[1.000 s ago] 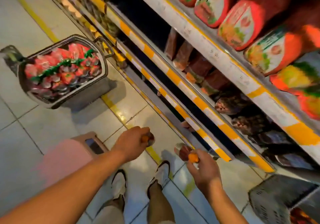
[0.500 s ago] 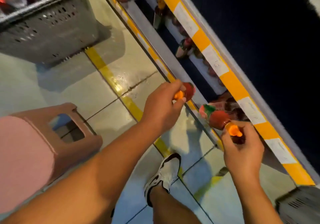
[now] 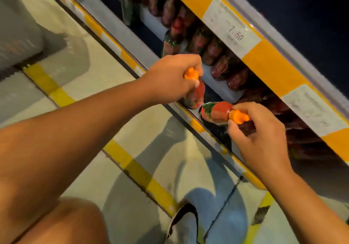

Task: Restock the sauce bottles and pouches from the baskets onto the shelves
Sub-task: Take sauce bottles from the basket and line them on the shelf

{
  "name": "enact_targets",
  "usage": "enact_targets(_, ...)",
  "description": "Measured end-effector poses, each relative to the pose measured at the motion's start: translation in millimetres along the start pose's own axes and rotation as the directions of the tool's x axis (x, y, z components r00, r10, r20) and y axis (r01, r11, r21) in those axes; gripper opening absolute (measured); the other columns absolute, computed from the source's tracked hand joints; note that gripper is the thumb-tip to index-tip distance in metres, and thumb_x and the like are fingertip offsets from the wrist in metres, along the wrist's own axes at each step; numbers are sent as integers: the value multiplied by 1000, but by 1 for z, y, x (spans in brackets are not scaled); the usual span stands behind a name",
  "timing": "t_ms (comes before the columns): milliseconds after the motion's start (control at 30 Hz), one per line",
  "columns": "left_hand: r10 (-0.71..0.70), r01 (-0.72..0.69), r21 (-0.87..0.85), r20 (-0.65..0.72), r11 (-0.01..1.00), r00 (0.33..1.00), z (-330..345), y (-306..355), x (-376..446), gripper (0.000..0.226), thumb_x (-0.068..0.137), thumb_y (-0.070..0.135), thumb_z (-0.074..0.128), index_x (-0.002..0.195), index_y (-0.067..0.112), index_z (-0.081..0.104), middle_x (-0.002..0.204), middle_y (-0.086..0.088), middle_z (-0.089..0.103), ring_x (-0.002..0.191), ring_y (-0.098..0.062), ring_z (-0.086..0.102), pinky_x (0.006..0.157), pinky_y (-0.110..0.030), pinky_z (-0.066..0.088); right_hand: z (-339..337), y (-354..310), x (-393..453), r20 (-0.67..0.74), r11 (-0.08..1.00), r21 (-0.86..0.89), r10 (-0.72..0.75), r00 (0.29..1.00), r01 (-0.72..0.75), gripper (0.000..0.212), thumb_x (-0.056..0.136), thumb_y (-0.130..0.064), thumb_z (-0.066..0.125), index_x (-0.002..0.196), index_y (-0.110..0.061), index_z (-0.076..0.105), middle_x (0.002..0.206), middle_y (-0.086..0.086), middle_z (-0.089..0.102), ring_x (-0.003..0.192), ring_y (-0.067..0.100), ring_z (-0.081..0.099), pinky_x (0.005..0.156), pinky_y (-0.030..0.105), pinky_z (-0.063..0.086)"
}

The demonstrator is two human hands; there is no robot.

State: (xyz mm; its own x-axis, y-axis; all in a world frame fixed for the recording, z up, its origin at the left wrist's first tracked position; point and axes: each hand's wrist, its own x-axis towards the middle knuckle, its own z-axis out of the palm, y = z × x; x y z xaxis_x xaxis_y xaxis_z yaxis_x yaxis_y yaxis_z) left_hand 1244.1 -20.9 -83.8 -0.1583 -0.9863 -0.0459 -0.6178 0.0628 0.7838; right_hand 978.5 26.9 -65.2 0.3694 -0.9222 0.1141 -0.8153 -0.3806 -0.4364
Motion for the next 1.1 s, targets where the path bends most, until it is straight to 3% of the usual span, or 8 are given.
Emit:
enact_targets(100, 51, -53, 31, 64, 998, 997, 7, 0, 27, 6, 91, 32, 66, 94, 29, 61, 86, 10, 59, 84, -14, 56, 69, -35, 43, 7, 5, 11, -16, 1000, 14, 25, 1000, -24, 19, 91, -20, 69, 107, -27, 62, 88, -27, 59, 81, -4, 55, 63, 12, 38)
enact_targets(333, 28, -29, 110, 15, 994, 999, 27, 16, 54, 42, 92, 40, 64, 68, 11, 45, 62, -1, 42, 56, -21, 39, 53, -37, 29, 13, 8, 25, 5, 983, -108, 147, 989, -146, 22, 98, -40, 60, 118, -32, 57, 75, -10, 60, 63, 10, 56, 58, 39, 48)
enact_targets(467, 33, -30, 79, -28, 996, 999, 48, 11, 51, 45, 92, 55, 64, 74, 15, 53, 69, 0, 52, 65, -20, 51, 57, -38, 37, 21, 7, 35, -70, 970, -65, 229, 971, -234, 13, 95, -42, 62, 95, -35, 50, 71, -13, 56, 67, 10, 58, 56, 32, 43)
enact_targets(567, 79, -74, 74, -60, 995, 995, 64, 0, 48, 41, 93, 60, 61, 82, 21, 53, 87, -1, 55, 83, -21, 53, 67, -35, 38, 31, 9, 35, -119, 924, 243, 331, 936, -295, 32, 90, -35, 71, 96, -51, 44, 82, -19, 67, 73, -1, 67, 55, 18, 50)
enact_targets(667, 82, -79, 34, -74, 996, 994, 68, -12, 41, 34, 93, 50, 65, 108, 20, 58, 109, -4, 55, 103, -23, 53, 85, -38, 45, 48, 16, 25, -18, 755, 503, 496, 868, -421, 33, 85, -30, 77, 110, -44, 60, 104, -6, 74, 83, 18, 76, 61, 35, 63)
enact_targets(800, -42, 40, -78, -22, 996, 999, 70, -23, 29, 41, 82, 28, 74, 109, 11, 49, 110, -9, 50, 95, -27, 56, 85, -50, 52, 74, 27, 9, 67, 704, 431, 599, 798, -564, 34, 81, -33, 81, 108, -25, 61, 105, -1, 73, 94, 24, 74, 83, 51, 62)
enact_targets(1000, -87, 89, 41, -38, 995, 995, 98, -30, 35, 62, 78, 46, 85, 117, 20, 45, 115, -2, 46, 102, -26, 55, 88, -41, 49, 100, 37, 15, 73, 698, 348, 645, 761, -626, 31, 84, -39, 83, 98, -19, 63, 87, 1, 71, 81, 26, 73, 75, 53, 61)
enact_targets(1100, -48, 49, 17, -51, 999, 998, 93, -36, 43, 50, 81, 44, 84, 111, 20, 52, 108, 2, 51, 99, -21, 55, 85, -35, 47, 103, 37, 22, 53, 715, 287, 652, 756, -637, 39, 80, -49, 84, 96, -18, 67, 86, 4, 73, 77, 29, 72, 73, 50, 61)
